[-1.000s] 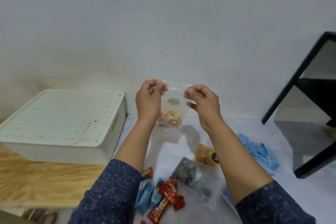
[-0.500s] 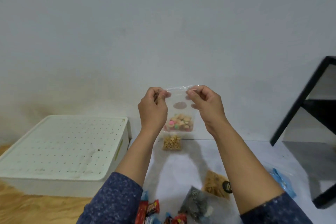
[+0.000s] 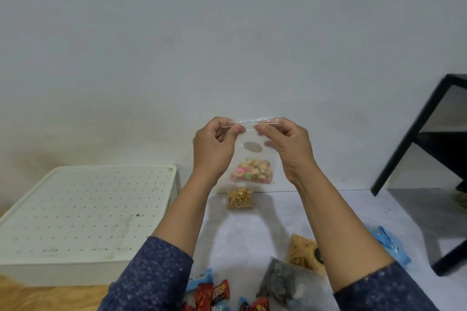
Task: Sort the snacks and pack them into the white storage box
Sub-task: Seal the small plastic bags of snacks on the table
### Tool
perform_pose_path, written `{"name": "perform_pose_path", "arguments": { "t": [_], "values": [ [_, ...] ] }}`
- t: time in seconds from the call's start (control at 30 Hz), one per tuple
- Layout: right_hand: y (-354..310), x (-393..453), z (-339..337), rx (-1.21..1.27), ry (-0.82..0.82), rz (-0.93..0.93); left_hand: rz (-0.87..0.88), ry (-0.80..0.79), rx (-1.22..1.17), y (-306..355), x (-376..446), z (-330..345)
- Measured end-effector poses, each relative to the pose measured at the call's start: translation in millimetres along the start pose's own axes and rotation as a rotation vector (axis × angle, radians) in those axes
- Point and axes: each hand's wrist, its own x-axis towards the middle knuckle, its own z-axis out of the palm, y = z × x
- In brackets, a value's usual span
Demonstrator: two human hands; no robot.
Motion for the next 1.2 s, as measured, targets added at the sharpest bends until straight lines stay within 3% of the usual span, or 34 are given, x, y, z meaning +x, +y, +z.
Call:
{"name": "perform_pose_path", "arguments": {
  "t": [0.17,0.27,0.7,0.93,1.2],
  "values": [
    [1.3,-2.2,0.7,0.029,0.014,0.001,-0.098,-0.157,-0.096,4.7,0.0,-7.2],
    [3.7,-6.8,4.4,0.052,-0.058,0.036,-0.084,-0.156,-0.1,6.6,-0.5,-10.2],
    [1.4,-19.4,15.9,-0.05,-0.086,-0.008,0.002,-0.153,0.068,9.0,-8.3,-29.0],
    [2.5,-28.8,25.5,-0.159,-0.016,-0.168,0.056,-0.082,0.083,8.0,-20.6,-31.1],
    [4.6,-42.1,30.0,-0.255,0.013,-0.246,0.115,-0.137,0.087,8.4,-25.9,-38.3]
  ]
}}
